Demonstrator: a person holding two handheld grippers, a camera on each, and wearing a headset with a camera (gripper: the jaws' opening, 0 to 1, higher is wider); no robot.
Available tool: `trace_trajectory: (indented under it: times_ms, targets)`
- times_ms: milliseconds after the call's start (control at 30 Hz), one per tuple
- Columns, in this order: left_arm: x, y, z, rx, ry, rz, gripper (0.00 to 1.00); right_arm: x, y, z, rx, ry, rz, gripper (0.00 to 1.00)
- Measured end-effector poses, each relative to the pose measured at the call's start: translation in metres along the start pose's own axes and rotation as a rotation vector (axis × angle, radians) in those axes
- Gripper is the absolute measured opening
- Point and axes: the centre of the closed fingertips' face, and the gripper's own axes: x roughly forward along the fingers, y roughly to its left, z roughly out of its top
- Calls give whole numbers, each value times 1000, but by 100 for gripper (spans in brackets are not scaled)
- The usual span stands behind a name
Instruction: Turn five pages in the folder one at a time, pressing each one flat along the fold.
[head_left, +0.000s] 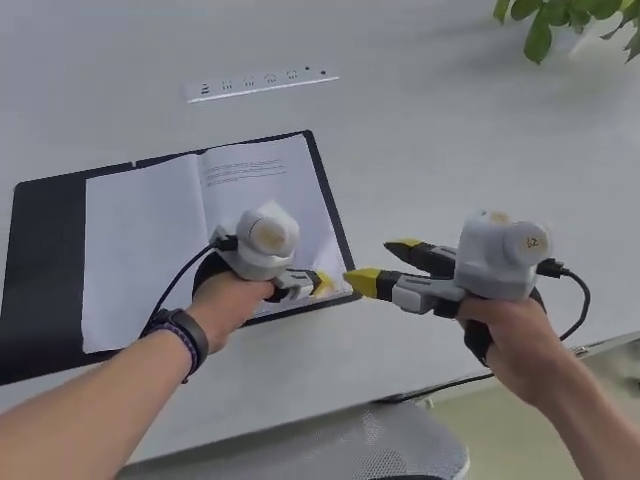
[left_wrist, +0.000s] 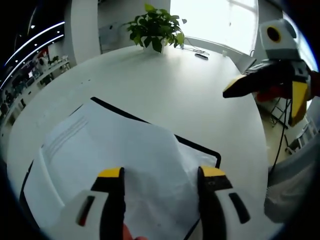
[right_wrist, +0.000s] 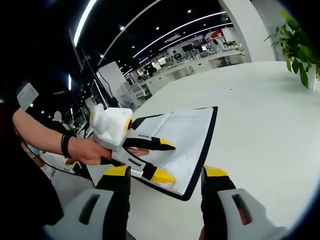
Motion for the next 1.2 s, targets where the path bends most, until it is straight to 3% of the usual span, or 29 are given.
trace_trajectory:
  times_ms: [200,500,900,1200]
  targets:
    - [-1,0,0,-2,-2,1,59,12,0,9,54,-36,16,50]
    - [-1,1,1,-18,-5,4,59,38,-9,13,102,-23,29,45]
    - [-1,2,1,-40,-14,9,58,65,-16,12,247,-36,84,37]
    - [-1,0,2,-39,-13,6,59,75,-15,1,327,-18,126,34]
